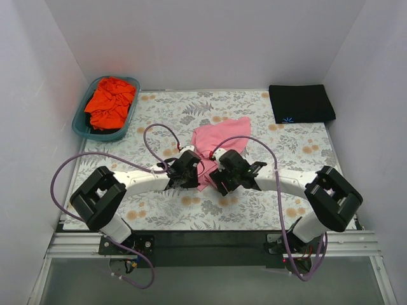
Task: Fold and stack the t-shirts
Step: Flatten the tshirt out
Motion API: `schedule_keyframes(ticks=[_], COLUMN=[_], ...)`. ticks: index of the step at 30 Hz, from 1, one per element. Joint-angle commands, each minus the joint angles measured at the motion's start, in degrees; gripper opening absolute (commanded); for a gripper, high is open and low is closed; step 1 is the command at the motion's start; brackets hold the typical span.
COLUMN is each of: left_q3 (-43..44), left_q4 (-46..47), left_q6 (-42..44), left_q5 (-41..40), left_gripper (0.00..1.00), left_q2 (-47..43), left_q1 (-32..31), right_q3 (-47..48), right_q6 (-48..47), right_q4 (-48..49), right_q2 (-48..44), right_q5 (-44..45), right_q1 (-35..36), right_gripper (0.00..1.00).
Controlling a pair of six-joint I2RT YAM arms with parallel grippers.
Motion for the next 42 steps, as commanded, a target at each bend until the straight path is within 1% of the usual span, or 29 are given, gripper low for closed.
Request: schedule_keyframes(ticks=[1, 3, 4, 6, 7, 9, 10, 11, 15, 16, 18, 19, 20, 21, 23, 24, 25, 26, 27, 29, 30, 32, 33, 35, 36, 37, 38, 40, 42], left_q3=[-1.55, -1.81, -1.73, -1.29, -1.11, -0.76, 0.02, 0.81, 6.87, 11.15, 16.79, 19.95, 27.03, 30.93, 39.80, 48.20, 56.72, 56.81, 63.77, 68.65, 71.20, 70.27, 67.82, 64.21, 62.28, 57.99, 56.39, 53.74, 52.33], left_q4=[-1.11, -2.16, -2.60, -3.74, -4.10, -4.89, -5.33, -5.77, -8.32, -8.67, -9.63, -10.07, -11.38, -12.27, -14.55, -16.56, -17.54, -17.72, -18.16, -19.30, -19.74, -19.40, -19.05, -17.21, -15.98, -14.57, -12.21, -10.79, -10.60], left_q6=[-1.36, -1.53, -1.36, -0.66, -0.39, 0.57, 0.92, 1.54, 5.75, 8.20, 10.50, 11.38, 12.61, 12.88, 13.32, 13.76, 14.98, 15.43, 15.60, 15.78, 15.52, 14.82, 14.21, 13.50, 13.41, 13.41, 13.50, 13.93, 14.81], left_q5=[-3.21, -4.87, -5.50, -6.99, -7.26, -7.61, -7.79, -7.70, -6.82, -6.91, -7.08, -7.00, -6.30, -5.51, -3.75, -2.79, -2.52, -2.08, -1.03, 0.20, 1.17, 1.61, 2.40, 2.50, 2.41, 1.89, 1.88, 1.36, -0.22], left_gripper=[0.00, 0.00, 0.00, 0.00, 0.00, 0.00, 0.00, 0.00, 0.00, 0.00, 0.00, 0.00, 0.00, 0.00, 0.00, 0.00, 0.00, 0.00, 0.00, 0.00, 0.00, 0.00, 0.00, 0.00, 0.00, 0.00, 0.00, 0.00, 0.00], left_q2=[-4.93, -5.55, -5.90, -6.69, -6.87, -7.31, -7.31, -7.40, -7.84, -7.58, -6.61, -4.87, -3.54, -2.23, 2.61, 4.01, 6.64, 7.71, 8.76, 10.78, 10.88, 8.79, 7.56, 4.40, 0.90, -0.88, -2.29, -5.28, -5.99], left_q1=[-0.28, -0.19, -0.19, 0.33, 1.12, 2.44, 4.27, 5.42, 12.97, 16.21, 19.74, 22.98, 24.58, 26.07, 29.24, 29.77, 30.13, 30.22, 30.22, 30.48, 30.57, 30.74, 30.92, 31.27, 31.36, 31.36, 31.36, 31.54, 31.54], right_q3=[2.31, 2.22, 2.05, 1.52, 1.17, 1.26, 1.87, 2.31, 7.92, 9.68, 15.74, 17.67, 22.22, 24.26, 29.01, 33.55, 35.69, 37.62, 41.21, 42.91, 42.66, 41.52, 40.90, 38.88, 38.26, 37.39, 36.94, 36.24, 34.92], right_q6=[-1.21, -1.29, -1.29, -1.12, -1.12, -1.20, -1.38, -1.64, -5.41, -5.86, -6.65, -6.65, -6.65, -6.65, -6.22, -6.48, -6.57, -8.57, -8.94, -9.03, -9.03, -8.94, -8.68, -8.24, -7.71, -7.62, -7.62, -7.27, -7.27], right_q4=[3.76, 3.76, 3.76, 3.67, 3.58, 2.36, 1.48, 0.60, -6.06, -7.30, -10.02, -10.65, -11.18, -11.97, -12.94, -13.55, -14.25, -14.26, -15.13, -15.75, -15.75, -15.84, -15.93, -15.84, -15.84, -15.84, -15.67, -15.75, -14.88], right_q2=[3.48, 4.63, 4.99, 4.55, 3.68, 2.27, 0.27, -1.06, -8.88, -11.59, -13.81, -15.73, -16.53, -17.33, -19.00, -19.35, -19.79, -19.88, -20.06, -21.54, -22.42, -25.32, -27.33, -29.01, -29.54, -29.90, -29.81, -28.94, -28.23], right_q5=[1.27, 2.32, 2.85, 4.34, 5.13, 8.19, 9.69, 11.27, 22.41, 24.28, 29.10, 29.65, 29.40, 26.52, 23.26, 21.07, 20.35, 19.73, 17.03, 12.54, 6.78, 2.61, 0.15, -1.36, -2.41, -3.21, -4.17, -6.72, -5.51], right_q1=[0.58, 0.58, 0.58, 0.58, 0.58, 0.58, 0.58, 0.58, -0.47, -2.04, -4.50, -8.17, -10.38, -15.19, -19.18, -20.67, -21.99, -22.09, -22.27, -22.18, -22.18, -22.18, -22.18, -22.18, -22.18, -22.18, -22.18, -22.18, -22.18], right_gripper=[0.72, 0.66, 0.57, 0.45, 0.30, 0.16, 0.05, 0.01, 0.01, 0.01, 0.01, 0.01, 0.01, 0.01, 0.01, 0.01, 0.01, 0.01, 0.01, 0.01, 0.01, 0.01, 0.01, 0.01, 0.01, 0.01, 0.01, 0.01, 0.01])
